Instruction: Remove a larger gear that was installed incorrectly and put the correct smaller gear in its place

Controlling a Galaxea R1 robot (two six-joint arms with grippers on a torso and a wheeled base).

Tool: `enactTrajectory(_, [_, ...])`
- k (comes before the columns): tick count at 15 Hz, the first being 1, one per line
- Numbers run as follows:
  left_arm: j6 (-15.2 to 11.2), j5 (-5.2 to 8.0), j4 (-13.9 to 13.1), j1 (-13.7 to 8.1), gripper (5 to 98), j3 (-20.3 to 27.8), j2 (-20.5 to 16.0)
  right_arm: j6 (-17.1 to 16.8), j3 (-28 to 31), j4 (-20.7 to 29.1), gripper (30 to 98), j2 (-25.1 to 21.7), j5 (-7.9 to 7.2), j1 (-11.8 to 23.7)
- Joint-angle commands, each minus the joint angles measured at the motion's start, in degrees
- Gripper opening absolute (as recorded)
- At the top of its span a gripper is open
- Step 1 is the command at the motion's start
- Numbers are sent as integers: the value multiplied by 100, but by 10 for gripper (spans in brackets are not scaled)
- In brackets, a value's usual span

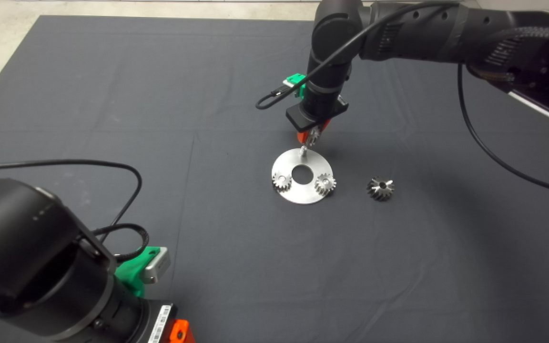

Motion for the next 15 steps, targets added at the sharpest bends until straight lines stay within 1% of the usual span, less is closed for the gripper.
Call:
enactTrajectory(1, [-45, -10, -109, -26, 981, 68, -13, 34, -106, 163, 418, 125, -289, 116])
enactTrajectory(4, [-45, -10, -109, -26, 981, 68, -13, 34, -145, 155, 418, 151, -277, 113])
enactTrajectory(6, [-45, -10, -109, -26, 981, 68, -13, 34, -142, 155, 418, 160, -193, 113])
enactTrajectory(7, [-45, -6, -109, -26, 981, 68, -13, 34, -142, 159, 418, 169, -184, 113])
enactTrajectory(15, [-45, -10, -109, -26, 981, 68, -13, 34, -150, 155, 418, 169, -193, 104])
